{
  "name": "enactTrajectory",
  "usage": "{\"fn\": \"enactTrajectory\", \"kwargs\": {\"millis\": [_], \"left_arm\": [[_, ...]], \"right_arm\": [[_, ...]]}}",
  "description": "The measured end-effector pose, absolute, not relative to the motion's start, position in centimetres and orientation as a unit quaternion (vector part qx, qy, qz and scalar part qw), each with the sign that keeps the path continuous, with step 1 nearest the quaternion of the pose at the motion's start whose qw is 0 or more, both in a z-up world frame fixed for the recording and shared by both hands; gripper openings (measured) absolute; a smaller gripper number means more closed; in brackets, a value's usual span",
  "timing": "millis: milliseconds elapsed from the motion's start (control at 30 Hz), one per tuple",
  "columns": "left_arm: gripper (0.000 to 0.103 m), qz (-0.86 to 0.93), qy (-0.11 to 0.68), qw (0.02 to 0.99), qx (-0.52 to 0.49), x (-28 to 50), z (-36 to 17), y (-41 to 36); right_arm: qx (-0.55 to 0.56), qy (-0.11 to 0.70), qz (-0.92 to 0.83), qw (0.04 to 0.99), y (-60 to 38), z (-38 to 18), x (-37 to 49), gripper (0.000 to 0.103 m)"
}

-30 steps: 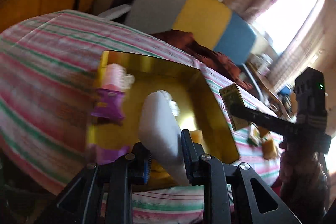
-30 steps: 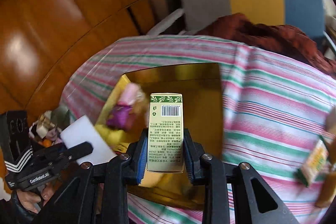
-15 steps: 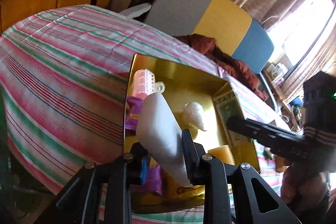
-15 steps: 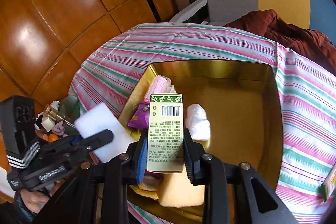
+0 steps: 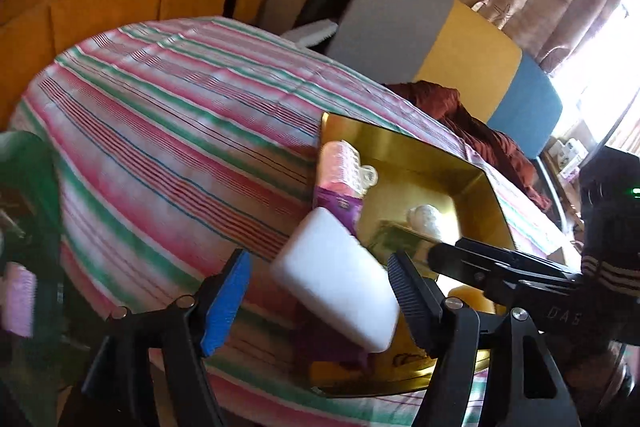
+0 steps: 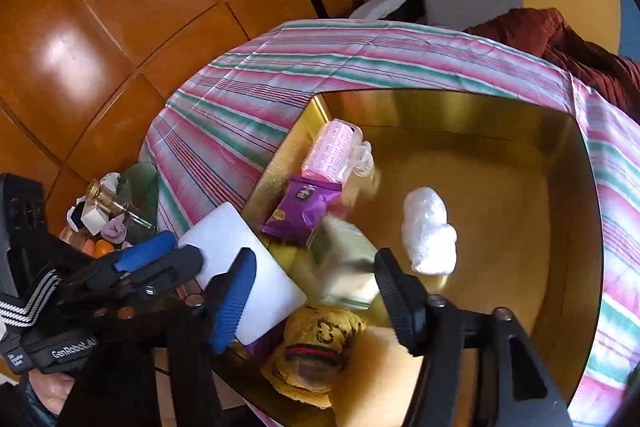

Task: Organize objects
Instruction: 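Carry both items over the gold tray and open both tools to release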

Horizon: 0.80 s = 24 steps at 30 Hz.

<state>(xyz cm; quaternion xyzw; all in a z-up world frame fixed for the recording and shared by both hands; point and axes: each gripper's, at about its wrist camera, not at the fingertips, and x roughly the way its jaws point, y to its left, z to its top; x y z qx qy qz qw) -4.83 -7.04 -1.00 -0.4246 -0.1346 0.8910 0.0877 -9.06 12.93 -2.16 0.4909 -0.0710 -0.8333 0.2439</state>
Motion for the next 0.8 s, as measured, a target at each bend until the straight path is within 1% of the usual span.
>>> {"fn": "enactTrajectory", "kwargs": {"millis": [67,133,200,233,267,333,400,567,600,667,733,800], "left_arm": [[0.072,0.899,-0.131,0.082,-0.411,-4.3,-0.5,-7.2],[0.071,0.905,-0.112,0.084,-0.402,-4.2,-0.4,-6.6],[0.069,0.899,-0.100,0.099,-0.414,-4.3,-1.2,-5.5],[0.065,0.894,-0.102,0.107,-0.423,-4.5,-1.7,-5.1],[0.058,0.891,-0.099,0.113,-0.429,-4.6,-2.1,-4.6],[0.055,0.888,-0.084,0.129,-0.434,-4.7,-2.8,-3.1],[0.055,0.884,-0.081,0.147,-0.436,-5.2,-3.4,-2.0],[0.058,0.879,-0.091,0.134,-0.448,-5.5,-3.3,-1.5],[0.059,0.882,-0.088,0.131,-0.444,-5.2,-3.0,-1.7],[0.066,0.889,-0.088,0.118,-0.433,-4.5,-2.2,-2.4],[0.069,0.894,-0.098,0.105,-0.424,-4.1,-1.7,-3.3],[0.069,0.896,-0.106,0.098,-0.419,-3.7,-1.2,-3.8]], "right_arm": [[0.485,-0.061,-0.839,0.238,13.4,-1.9,-8.1,0.062],[0.481,-0.051,-0.845,0.230,13.8,-1.7,-7.1,0.062],[0.475,-0.046,-0.851,0.218,14.4,-1.6,-6.3,0.062],[0.472,-0.045,-0.854,0.213,14.8,-1.4,-5.8,0.062],[0.471,-0.046,-0.856,0.207,15.2,-1.4,-5.3,0.062],[0.472,-0.053,-0.859,0.192,16.1,-1.3,-4.6,0.062],[0.470,-0.062,-0.861,0.185,17.0,-1.3,-4.0,0.062],[0.463,-0.073,-0.868,0.166,18.9,-0.8,-2.8,0.063],[0.461,-0.077,-0.868,0.165,19.0,-0.8,-2.7,0.063],[0.457,-0.087,-0.870,0.165,19.5,-0.7,-2.4,0.063],[0.454,-0.092,-0.871,0.164,19.7,-0.7,-2.2,0.065],[0.452,-0.092,-0.873,0.160,19.9,-0.7,-1.9,0.065]]}}
